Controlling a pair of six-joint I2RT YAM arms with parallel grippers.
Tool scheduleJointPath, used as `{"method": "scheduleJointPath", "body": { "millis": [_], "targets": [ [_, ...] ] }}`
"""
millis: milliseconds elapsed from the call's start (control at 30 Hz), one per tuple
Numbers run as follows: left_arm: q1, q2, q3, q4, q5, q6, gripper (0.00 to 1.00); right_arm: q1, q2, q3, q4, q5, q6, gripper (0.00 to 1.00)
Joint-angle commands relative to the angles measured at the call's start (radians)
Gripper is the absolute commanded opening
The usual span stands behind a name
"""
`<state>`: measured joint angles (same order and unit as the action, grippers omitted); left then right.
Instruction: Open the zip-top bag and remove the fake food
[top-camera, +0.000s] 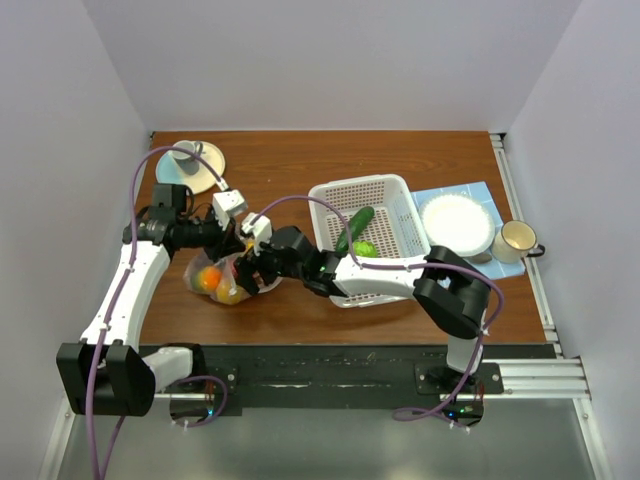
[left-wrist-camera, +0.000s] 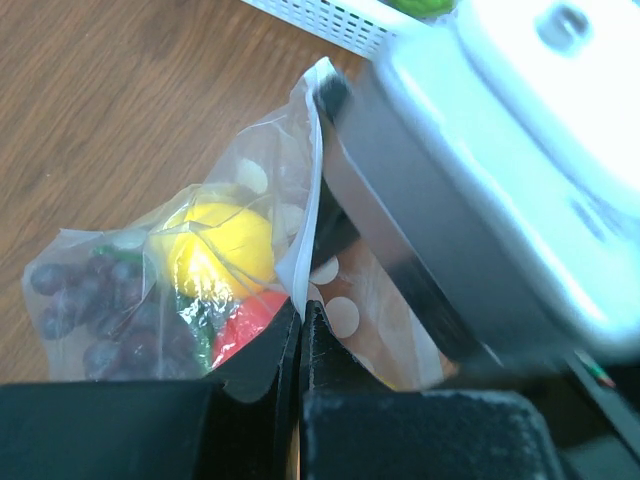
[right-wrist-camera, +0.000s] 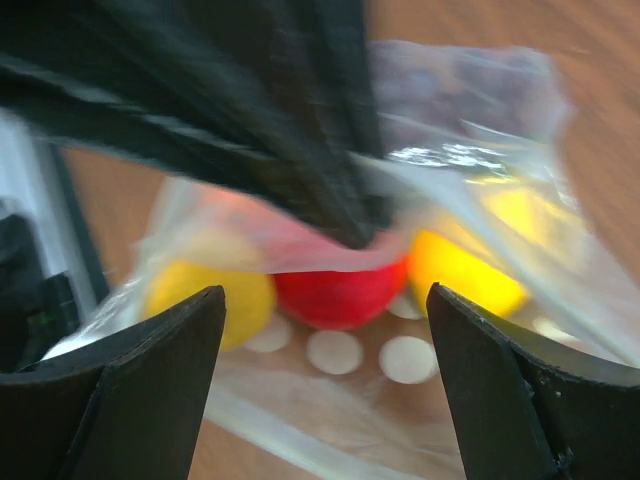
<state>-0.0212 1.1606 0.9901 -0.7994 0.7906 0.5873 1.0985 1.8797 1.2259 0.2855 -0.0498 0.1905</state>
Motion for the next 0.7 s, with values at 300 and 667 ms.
{"method": "scheduleJointPath", "body": {
  "millis": [300, 667],
  "targets": [
    [0.000, -0.021, 0.018, 0.016, 0.015, 0.005, 0.00, 0.040, 0.067, 0.087, 0.017, -0.292, 0.015, 0.88],
    [0.001, -0.021, 0.022, 0.002, 0.029, 0.008, 0.00, 0.041, 0.038, 0.005, 0.050, 0.132, -0.003, 0.85]
  ]
}}
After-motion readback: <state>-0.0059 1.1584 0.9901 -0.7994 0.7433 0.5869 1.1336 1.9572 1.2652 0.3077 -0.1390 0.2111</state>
